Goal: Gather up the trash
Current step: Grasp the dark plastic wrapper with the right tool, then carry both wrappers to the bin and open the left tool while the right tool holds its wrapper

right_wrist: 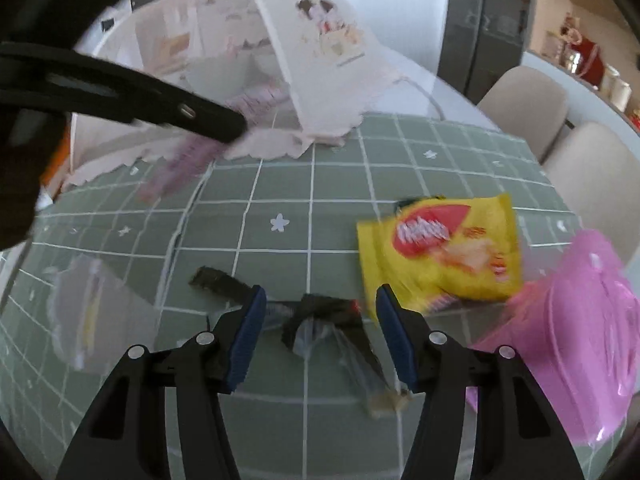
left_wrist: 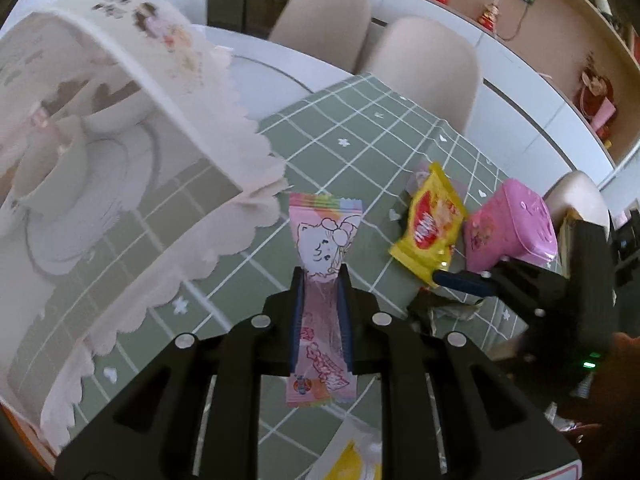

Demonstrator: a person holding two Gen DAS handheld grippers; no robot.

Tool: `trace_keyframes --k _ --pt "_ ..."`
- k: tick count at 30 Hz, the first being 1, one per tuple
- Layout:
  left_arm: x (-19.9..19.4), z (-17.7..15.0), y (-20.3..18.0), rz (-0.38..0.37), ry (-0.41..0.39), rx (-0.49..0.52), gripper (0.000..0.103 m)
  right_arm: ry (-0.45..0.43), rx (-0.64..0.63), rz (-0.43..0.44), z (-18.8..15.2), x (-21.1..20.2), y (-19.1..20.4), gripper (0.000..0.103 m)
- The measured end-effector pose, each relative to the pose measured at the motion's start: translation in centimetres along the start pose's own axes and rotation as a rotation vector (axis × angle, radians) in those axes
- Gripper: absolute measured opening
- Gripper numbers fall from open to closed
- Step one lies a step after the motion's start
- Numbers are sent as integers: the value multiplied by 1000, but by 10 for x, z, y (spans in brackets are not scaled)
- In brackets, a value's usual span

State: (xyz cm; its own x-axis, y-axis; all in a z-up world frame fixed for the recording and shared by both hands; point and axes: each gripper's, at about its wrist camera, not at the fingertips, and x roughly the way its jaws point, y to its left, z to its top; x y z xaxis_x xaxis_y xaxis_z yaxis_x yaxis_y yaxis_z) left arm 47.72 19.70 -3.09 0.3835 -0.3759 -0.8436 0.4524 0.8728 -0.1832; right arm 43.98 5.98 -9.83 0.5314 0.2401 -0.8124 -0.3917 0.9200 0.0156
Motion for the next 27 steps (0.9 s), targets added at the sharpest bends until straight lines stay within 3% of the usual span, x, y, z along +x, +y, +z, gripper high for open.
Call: trace_keyframes --k 7,13,21,27 --pt "-12 -15 8 -12 -21 -61 15 17 36 37 -9 -17 -4 30" --pt "-29 -15 -14 -21 -56 -59 15 -33 106 58 -37 -81 -12 28" --pt "-66 -27 -92 1 -116 19 15 -142 213 10 -91 -175 -52 28" --pt "-67 -27 -167 -42 -98 59 15 -228 282 -52 -126 -240 -96 28"
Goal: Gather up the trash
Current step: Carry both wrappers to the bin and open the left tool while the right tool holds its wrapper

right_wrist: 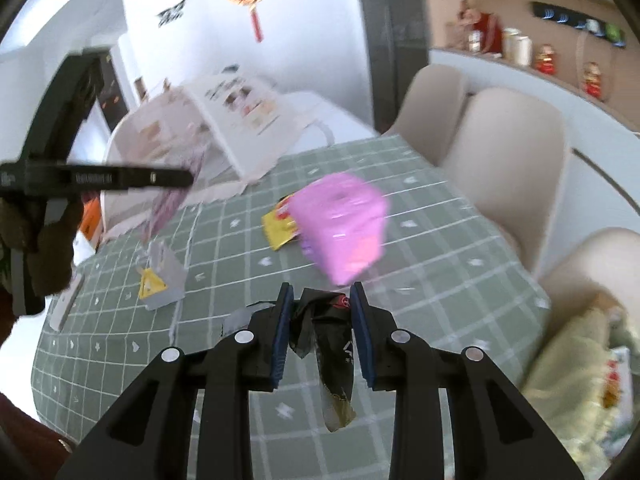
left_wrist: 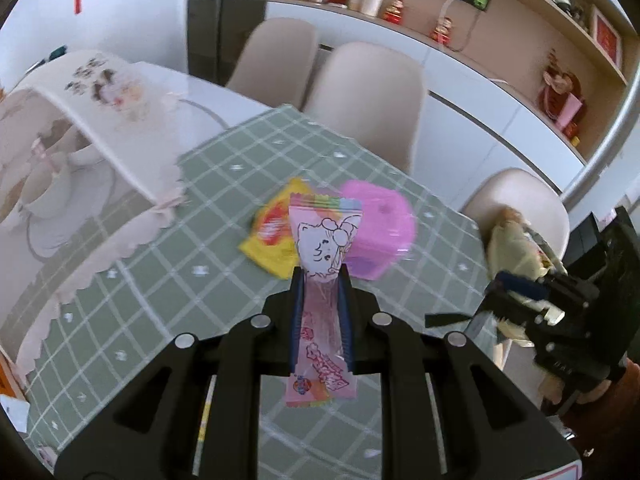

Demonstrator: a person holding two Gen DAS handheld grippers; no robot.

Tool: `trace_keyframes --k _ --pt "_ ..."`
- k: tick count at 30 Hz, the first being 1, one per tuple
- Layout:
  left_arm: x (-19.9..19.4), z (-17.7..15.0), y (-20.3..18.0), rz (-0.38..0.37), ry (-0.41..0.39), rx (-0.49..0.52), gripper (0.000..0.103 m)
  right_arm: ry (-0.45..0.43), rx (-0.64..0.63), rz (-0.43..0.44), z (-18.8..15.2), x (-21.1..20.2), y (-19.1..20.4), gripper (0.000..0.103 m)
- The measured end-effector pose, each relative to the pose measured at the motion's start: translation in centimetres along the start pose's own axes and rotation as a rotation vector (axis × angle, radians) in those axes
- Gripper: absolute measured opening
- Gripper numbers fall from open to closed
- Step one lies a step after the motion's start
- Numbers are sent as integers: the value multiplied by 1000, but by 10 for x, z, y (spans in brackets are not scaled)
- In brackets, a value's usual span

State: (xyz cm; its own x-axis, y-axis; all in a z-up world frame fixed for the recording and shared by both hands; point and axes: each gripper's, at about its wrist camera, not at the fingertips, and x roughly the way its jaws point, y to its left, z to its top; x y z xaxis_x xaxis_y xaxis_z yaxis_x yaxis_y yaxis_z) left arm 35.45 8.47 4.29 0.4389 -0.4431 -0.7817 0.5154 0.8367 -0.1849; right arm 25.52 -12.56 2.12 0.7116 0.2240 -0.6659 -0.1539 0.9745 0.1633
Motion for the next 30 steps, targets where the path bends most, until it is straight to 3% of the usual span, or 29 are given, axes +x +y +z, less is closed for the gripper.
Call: trace_keyframes --k 8,13,19,24,30 --pt "21 9 -111 -98 -7 60 15 -116 43 -152 -12 -92 -73 28" --pt "45 17 -187 -221 -8 97 15 -137 108 -284 -29 -142 -120 28" --pt "95 26 -274 -361 63 180 16 -133 196 -419 -53 -187 -161 28" --pt "141 28 -322 -369 145 231 16 -125 273 -477 -70 -202 -184 28" --pt "185 21 -348 -344 231 254 16 -90 289 -506 -84 -201 -197 28"
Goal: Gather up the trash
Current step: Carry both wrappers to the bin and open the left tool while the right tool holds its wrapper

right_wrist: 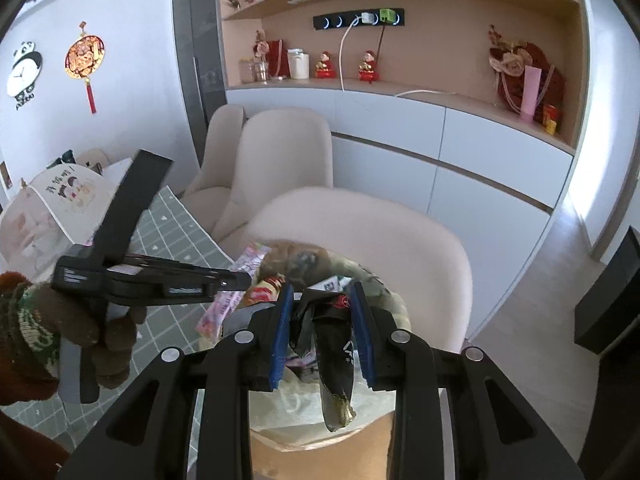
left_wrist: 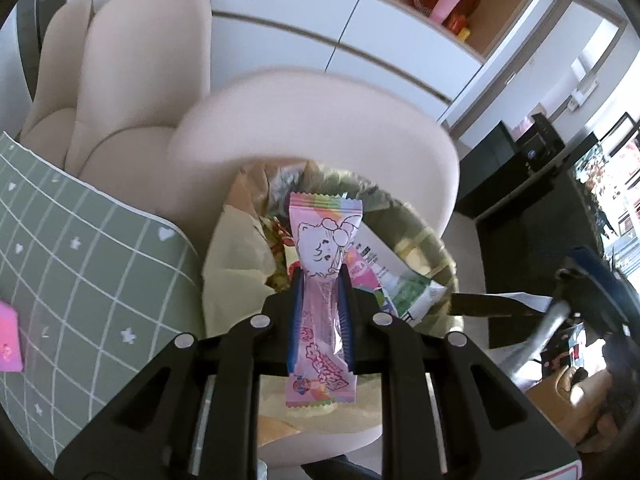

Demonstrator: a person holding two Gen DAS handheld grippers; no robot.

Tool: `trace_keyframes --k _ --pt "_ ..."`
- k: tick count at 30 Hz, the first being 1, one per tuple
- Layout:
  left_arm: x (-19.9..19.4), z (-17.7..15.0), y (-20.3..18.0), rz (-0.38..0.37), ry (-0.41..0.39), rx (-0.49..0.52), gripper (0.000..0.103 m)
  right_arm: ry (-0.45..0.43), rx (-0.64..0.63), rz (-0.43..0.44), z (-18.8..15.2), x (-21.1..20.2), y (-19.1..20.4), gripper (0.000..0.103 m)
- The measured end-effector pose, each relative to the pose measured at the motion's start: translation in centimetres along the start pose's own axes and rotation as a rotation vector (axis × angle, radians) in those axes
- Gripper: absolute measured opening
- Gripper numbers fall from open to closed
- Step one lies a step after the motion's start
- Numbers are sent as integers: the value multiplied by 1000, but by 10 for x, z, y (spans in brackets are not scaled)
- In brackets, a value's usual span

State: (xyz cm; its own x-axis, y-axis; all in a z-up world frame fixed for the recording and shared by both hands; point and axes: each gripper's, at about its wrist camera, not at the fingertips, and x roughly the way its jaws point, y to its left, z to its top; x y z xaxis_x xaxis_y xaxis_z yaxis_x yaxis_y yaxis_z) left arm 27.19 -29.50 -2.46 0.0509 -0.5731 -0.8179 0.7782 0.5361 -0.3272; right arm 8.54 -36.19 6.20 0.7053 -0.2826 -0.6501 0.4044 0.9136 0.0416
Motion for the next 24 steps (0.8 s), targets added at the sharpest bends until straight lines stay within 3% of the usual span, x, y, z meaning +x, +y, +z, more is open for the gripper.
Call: trace_keyframes --k 5,7,10,15,20,24 --pt "18 -1 0 11 31 11 18 23 12 0 -4 11 -6 28" --pt "21 0 0 1 31 3 29 28 12 1 -3 13 -7 28" --pt "21 2 0 -34 35 -6 33 34 12 3 -2 18 -8 28" --pt "-17 15 2 -58 -59 -23 39 11 9 16 10 21 -10 28" --pt "-68 13 4 95 -179 -17 39 -33 41 70 32 34 -7 28" --pt "-93 -3 7 184 -191 -19 39 8 53 120 38 70 5 28"
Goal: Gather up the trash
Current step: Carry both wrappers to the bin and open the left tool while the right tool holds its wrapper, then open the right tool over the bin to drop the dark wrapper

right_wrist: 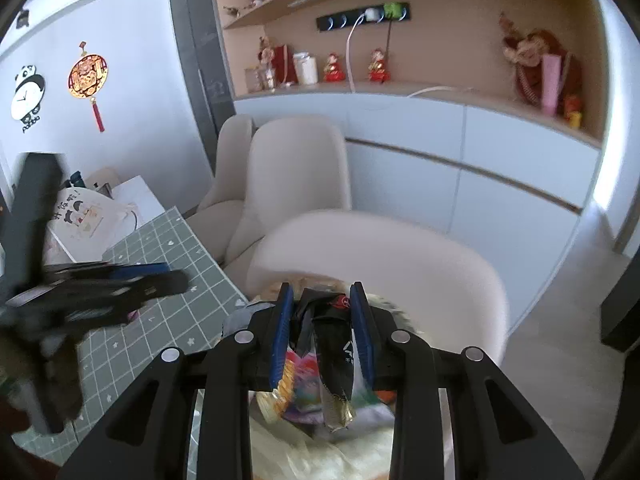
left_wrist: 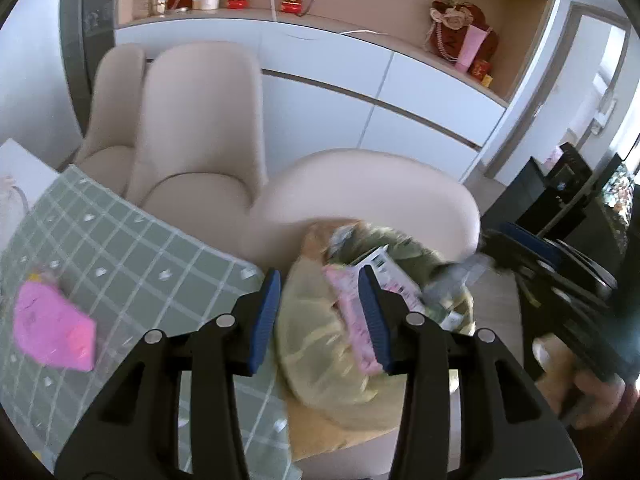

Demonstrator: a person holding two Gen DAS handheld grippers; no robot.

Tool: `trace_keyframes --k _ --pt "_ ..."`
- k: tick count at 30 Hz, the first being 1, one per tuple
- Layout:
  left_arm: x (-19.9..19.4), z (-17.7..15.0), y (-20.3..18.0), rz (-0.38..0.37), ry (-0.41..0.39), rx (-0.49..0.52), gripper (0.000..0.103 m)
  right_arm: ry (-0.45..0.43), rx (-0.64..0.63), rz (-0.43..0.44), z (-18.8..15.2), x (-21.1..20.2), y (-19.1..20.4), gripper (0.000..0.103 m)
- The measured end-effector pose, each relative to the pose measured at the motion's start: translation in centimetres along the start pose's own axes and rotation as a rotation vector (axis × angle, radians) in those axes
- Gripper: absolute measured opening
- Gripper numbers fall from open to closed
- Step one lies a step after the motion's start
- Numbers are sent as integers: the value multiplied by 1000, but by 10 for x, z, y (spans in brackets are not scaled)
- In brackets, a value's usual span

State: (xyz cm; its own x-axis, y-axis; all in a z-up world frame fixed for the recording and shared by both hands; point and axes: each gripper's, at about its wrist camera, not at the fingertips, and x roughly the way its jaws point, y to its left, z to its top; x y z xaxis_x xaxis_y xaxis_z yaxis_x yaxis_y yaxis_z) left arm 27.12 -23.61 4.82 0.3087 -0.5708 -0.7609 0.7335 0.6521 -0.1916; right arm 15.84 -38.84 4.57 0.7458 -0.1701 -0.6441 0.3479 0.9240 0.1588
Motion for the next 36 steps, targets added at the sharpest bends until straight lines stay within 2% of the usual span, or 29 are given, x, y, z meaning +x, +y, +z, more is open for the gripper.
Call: trace_keyframes --k 5,10,16,26,28,31,32,34,36 --pt "-23 -14 15 23 -3 -33 39 144 21 65 -24 59 12 28" --pt "-32 -23 22 47 -8 -42 39 247 -35 31 -47 90 16 28" --pt "-34 -33 21 48 4 -57 39 322 -6 -3 -56 107 2 28" --pt "-35 -58 35 80 18 -122 39 366 -34 -28 -69 109 -3 28" --pt "-38 -64 41 88 12 -144 39 354 -18 -8 -66 105 -6 28" --pt "-44 -77 58 100 5 -192 39 328 50 71 -60 95 -11 29" --pt "-47 -83 65 104 7 -209 39 319 72 99 -57 90 -12 36" --pt "-52 -93 78 112 11 -236 41 291 81 101 -52 80 -11 50" --pt "-58 -104 91 117 12 -248 42 263 67 90 -47 70 -7 52"
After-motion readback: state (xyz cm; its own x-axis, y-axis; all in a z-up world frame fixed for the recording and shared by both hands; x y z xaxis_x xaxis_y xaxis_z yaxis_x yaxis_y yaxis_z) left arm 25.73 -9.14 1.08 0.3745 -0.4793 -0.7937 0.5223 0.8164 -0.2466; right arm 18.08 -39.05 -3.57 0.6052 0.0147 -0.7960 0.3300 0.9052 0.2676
